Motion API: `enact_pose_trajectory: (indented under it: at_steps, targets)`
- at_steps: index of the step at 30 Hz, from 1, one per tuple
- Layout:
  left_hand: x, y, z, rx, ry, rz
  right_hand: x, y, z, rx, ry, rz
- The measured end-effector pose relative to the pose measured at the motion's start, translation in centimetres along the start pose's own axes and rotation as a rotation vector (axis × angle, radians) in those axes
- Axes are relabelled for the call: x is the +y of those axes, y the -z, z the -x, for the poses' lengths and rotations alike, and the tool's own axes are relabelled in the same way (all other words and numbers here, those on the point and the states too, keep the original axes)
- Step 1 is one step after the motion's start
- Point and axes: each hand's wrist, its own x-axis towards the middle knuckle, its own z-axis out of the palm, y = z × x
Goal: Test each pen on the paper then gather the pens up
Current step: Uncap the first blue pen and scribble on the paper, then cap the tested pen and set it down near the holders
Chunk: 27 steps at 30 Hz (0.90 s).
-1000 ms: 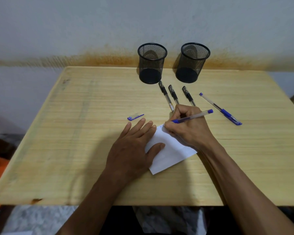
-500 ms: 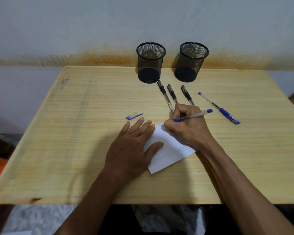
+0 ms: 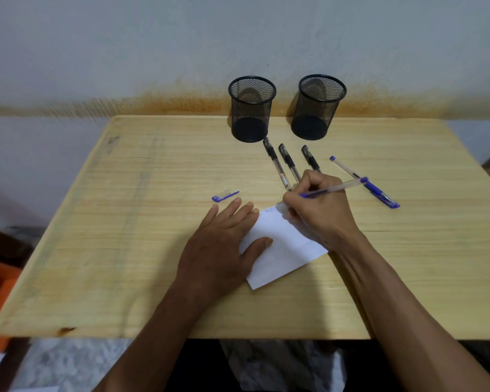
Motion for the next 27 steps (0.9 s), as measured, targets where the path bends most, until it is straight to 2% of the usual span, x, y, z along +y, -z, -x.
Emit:
enact_pose_trajectory:
  at_steps: [3, 5, 8, 13, 17, 21, 27]
  targets:
    - [-0.2, 0.1, -0.2, -0.021, -0.035, -0.054, -0.7, 1.0, 0.3, 0.066, -0.089, -0.313]
    - [0.0, 0.2, -0.1, 0.023, -0.053, -0.062, -1.2, 2.0, 0.7, 0.12, -0.081, -0.41]
    - [0.7, 0.8, 0.1, 0.212, -0.061, 0.055, -1.8, 3.5, 1.9, 0.162, -0.041, -0.431]
    - [1.0, 2.5, -0.2, 0.468, 0.197, 0.258, -1.2, 5.6, 4.3, 0.15, -0.034, -0.332]
    - [0.3, 2.6, -1.8, 0.38, 0.293, 0.135, -1.3, 6.9, 5.8, 0.097, -0.058, -0.306]
    - [-0.8, 2.2, -2.7, 0.304, 0.29, 0.025, -1.7, 7.4, 7.0, 0.12, -0.055, -0.309]
    - [-0.3, 3.3, -2.8, 0.307, 0.295, 0.079, -1.9, 7.5, 8.2, 0.121, -0.086, -0.317]
